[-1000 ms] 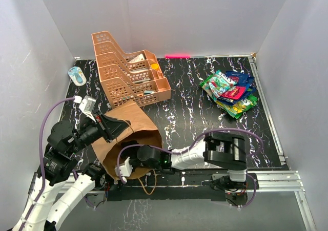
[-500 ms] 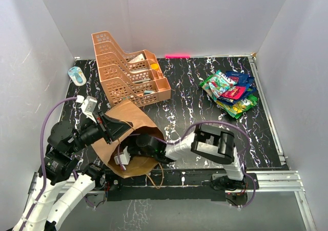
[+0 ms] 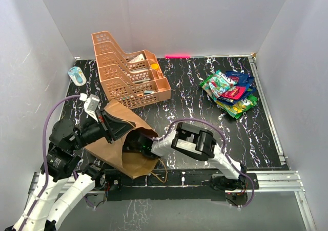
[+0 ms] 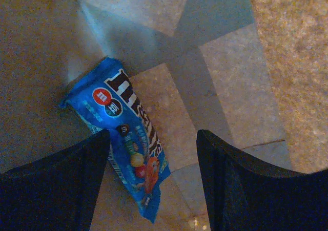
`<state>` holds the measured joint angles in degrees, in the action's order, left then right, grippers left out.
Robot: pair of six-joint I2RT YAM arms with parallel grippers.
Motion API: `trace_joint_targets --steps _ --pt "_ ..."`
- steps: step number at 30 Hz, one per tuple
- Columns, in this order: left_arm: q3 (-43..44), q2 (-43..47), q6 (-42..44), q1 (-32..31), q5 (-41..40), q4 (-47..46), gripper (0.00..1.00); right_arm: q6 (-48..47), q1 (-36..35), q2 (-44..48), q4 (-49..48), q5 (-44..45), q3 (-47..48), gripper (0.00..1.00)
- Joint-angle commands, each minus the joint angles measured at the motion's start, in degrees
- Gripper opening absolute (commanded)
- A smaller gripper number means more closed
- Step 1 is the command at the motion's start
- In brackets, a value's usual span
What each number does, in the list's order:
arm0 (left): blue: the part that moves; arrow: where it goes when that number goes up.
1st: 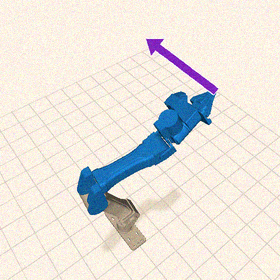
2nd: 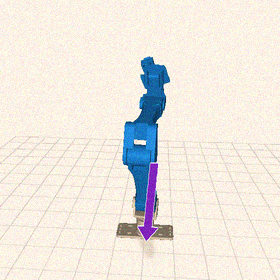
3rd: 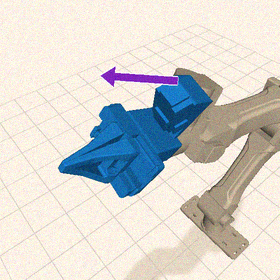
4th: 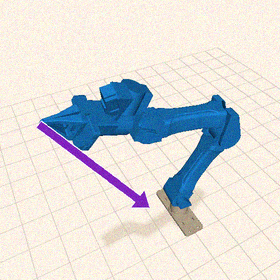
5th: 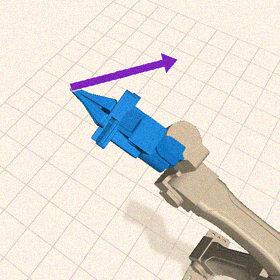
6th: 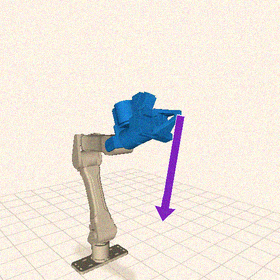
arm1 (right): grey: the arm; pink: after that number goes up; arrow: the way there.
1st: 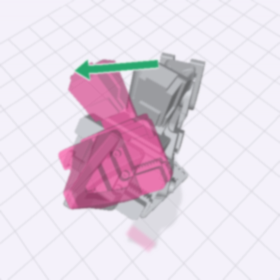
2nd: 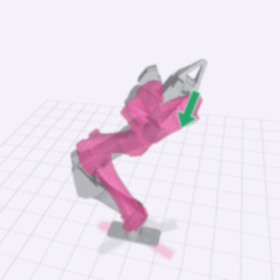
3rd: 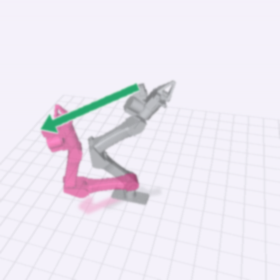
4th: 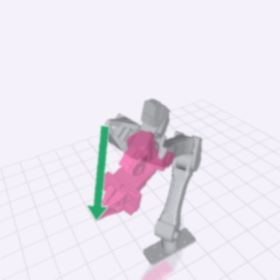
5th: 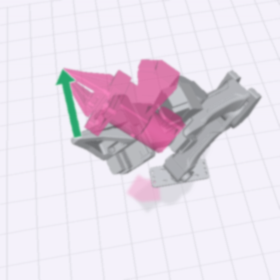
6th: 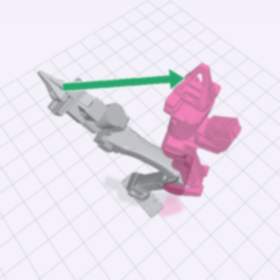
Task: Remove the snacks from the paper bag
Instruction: Take out the snack from the paper bag.
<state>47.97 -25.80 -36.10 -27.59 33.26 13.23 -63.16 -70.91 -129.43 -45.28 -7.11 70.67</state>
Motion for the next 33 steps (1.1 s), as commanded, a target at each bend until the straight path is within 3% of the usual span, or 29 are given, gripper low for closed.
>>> trace_joint_targets --steps 1,5,11,19,33 --pt "0.79 -1.23 -0.78 -0.09 3.03 -3.53 0.0 1.25 0.43 -5.0 -5.49 0.2 6.92 0.7" --pt "1.05 -0.9 -0.48 -0.07 2.74 -2.55 0.0 2.22 0.47 -8.39 -8.65 4.21 11.4 0.64" --pt "0.19 -0.16 -1.22 -0.09 2.43 -2.2 0.0 5.59 1.86 -9.76 -10.08 5.88 15.45 0.36" --pt "0.79 1.63 0.91 -0.09 -6.53 3.83 0.0 4.29 1.92 -0.66 -7.98 3.17 5.12 0.08" --pt "0.64 1.34 1.77 -0.09 -15.06 6.89 0.0 16.35 0.26 22.33 -3.51 -0.36 -18.28 0.08"
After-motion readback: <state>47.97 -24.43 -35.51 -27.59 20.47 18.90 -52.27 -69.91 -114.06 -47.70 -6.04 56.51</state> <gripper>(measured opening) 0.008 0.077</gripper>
